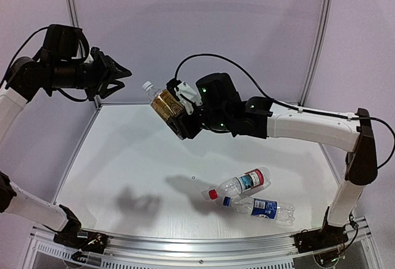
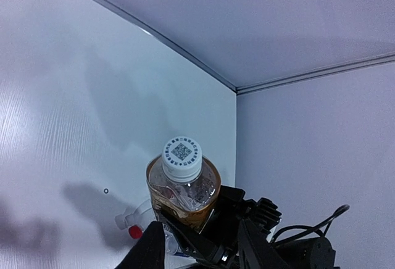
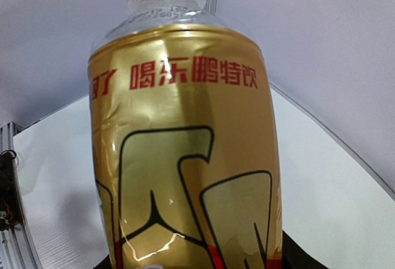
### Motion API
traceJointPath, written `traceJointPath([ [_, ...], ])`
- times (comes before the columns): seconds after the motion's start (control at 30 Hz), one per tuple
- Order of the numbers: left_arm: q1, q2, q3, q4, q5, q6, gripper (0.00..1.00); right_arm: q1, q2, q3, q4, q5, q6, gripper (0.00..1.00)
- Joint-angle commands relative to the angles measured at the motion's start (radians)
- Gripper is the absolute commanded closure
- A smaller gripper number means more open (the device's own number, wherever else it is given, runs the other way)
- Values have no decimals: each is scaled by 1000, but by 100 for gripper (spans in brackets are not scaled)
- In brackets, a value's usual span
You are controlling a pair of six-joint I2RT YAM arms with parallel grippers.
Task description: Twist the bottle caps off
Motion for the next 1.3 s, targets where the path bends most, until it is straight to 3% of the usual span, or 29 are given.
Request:
traceJointPath([
  [0.0, 13, 9, -29, 3, 12, 35, 58, 8, -9, -43, -12, 36, -11, 100],
  [0.13, 30, -37, -70, 108, 11, 226, 38, 8, -39, -56, -3, 15, 9, 100],
  [0.3, 92, -164, -269, 398, 230, 495, 12, 8, -103, -85, 76, -176, 56, 100],
  [0.43, 140, -211, -345, 491, 413, 576, 9, 8, -134, -108, 161, -354, 138, 100],
  [0.57, 152, -197, -358, 592, 565, 561, 10, 8, -133, -111, 232, -482, 198, 100],
  [0.87, 95, -115, -313, 659, 580, 529, 21, 8, -121, -89, 235, -530, 211, 100],
  [1.27, 58, -52, -244, 490, 362, 510, 77, 8, -136, -113, 235, -509, 205, 100],
])
